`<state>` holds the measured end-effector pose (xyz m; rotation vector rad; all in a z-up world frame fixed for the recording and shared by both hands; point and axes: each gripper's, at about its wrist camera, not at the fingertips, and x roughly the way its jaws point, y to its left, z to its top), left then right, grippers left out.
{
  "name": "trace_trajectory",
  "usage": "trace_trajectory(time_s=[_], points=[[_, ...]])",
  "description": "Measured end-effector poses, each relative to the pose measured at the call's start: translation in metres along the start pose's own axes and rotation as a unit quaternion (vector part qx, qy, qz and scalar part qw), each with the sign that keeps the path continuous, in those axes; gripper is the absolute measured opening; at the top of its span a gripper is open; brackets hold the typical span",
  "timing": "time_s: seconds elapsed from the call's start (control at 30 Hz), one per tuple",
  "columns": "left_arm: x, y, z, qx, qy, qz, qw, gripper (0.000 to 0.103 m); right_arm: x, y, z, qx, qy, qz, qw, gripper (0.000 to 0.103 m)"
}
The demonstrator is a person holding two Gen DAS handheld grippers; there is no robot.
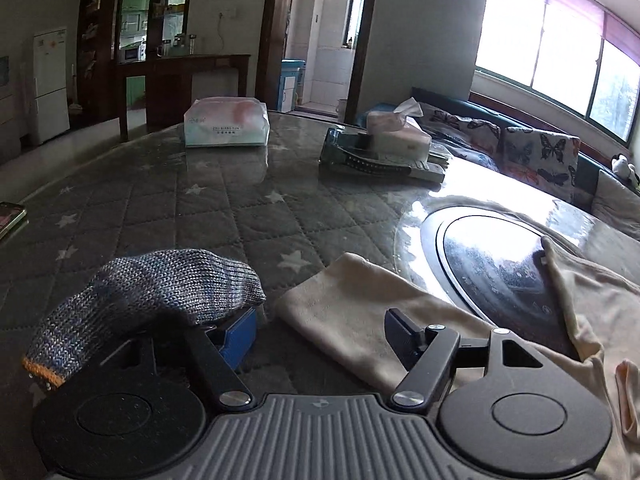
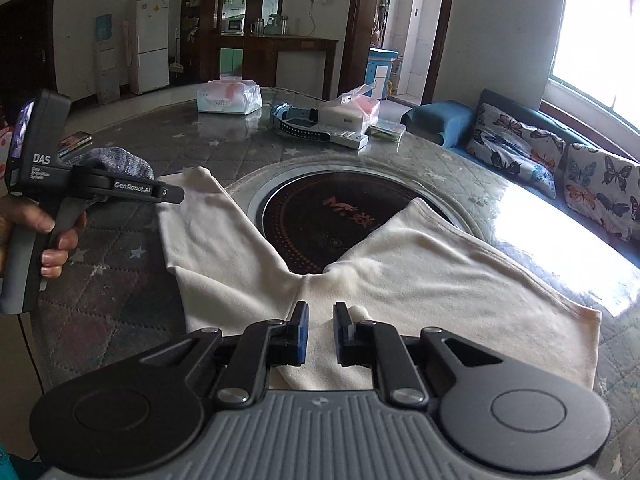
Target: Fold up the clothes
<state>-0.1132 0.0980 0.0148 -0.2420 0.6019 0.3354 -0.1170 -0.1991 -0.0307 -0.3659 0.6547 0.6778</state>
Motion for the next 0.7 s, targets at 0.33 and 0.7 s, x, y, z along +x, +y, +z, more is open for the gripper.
trace_trajectory(time_s=[0.33, 0.7], points=[[-0.01, 0.002, -0.003, -0.025, -0.024, -0.071, 0.9969, 0.011, -0.016, -0.018, -0.004, 0.043, -0.018, -0.006, 0.999, 0.012], [-0.071, -0.101, -0.019, 0.081, -0.03, -0.309, 0.9471, 0.011, -0.042, -0.048, -0.007, 0.106, -0.046, -0.017, 0.993, 0.012]])
